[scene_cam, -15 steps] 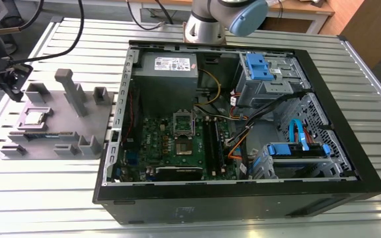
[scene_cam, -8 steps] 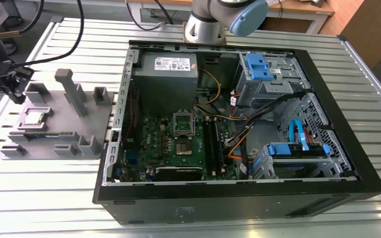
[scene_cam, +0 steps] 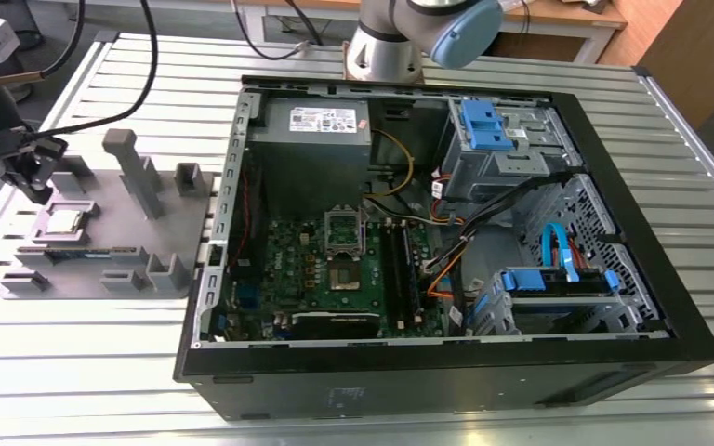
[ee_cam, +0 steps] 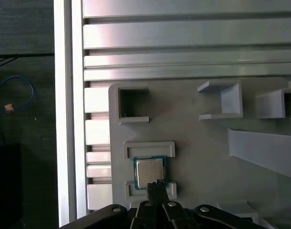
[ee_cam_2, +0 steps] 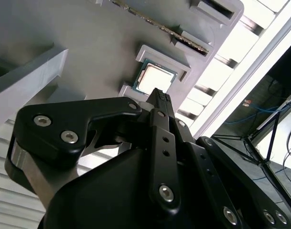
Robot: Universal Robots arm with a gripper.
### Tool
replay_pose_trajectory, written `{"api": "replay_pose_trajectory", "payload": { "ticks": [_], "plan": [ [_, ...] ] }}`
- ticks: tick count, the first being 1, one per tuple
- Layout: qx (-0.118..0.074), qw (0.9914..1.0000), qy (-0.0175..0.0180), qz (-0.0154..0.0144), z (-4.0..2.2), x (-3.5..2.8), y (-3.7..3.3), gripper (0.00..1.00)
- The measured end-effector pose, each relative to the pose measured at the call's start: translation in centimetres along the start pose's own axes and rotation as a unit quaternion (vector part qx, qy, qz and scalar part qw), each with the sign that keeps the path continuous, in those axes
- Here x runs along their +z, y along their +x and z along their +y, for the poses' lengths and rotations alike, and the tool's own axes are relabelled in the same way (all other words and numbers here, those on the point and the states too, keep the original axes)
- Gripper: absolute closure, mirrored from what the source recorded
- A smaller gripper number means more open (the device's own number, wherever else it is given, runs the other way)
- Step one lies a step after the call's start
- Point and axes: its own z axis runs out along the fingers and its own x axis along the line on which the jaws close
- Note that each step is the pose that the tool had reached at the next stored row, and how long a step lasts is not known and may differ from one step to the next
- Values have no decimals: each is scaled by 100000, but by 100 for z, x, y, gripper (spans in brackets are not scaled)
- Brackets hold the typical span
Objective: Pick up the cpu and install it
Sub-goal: 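Pick up the cpu and move it towards the insertion slot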
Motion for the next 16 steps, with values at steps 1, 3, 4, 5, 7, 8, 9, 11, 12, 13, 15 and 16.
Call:
{"api": "replay_pose_trajectory", "payload": {
  "ticks": [1, 3, 4, 5, 7, 8, 9, 11, 12, 13, 15, 16],
  "plan": [
    [-2, 100000, 2, 2, -5, 17, 0, 89],
    [-7, 100000, -10, -6, -14, 55, 0, 89],
    [-10, 100000, -10, 2, -17, 72, 0, 89],
    [-16, 100000, -20, 2, -20, 90, 0, 89],
    [-25, 100000, -27, 0, -22, 114, -1, 89],
    [-35, 100000, -18, 12, -23, 115, -1, 89],
    [-43, 100000, -20, 12, -23, 115, -1, 89],
    [-45, 100000, -24, 8, -23, 116, -1, 89],
    [-48, 100000, -27, 1, -23, 117, -1, 89],
    [-48, 100000, -33, -11, -23, 121, -1, 89],
    [-51, 100000, -35, -38, -24, 147, -2, 89],
    [-51, 100000, -27, -36, -24, 164, -1, 89]
  ]
}}
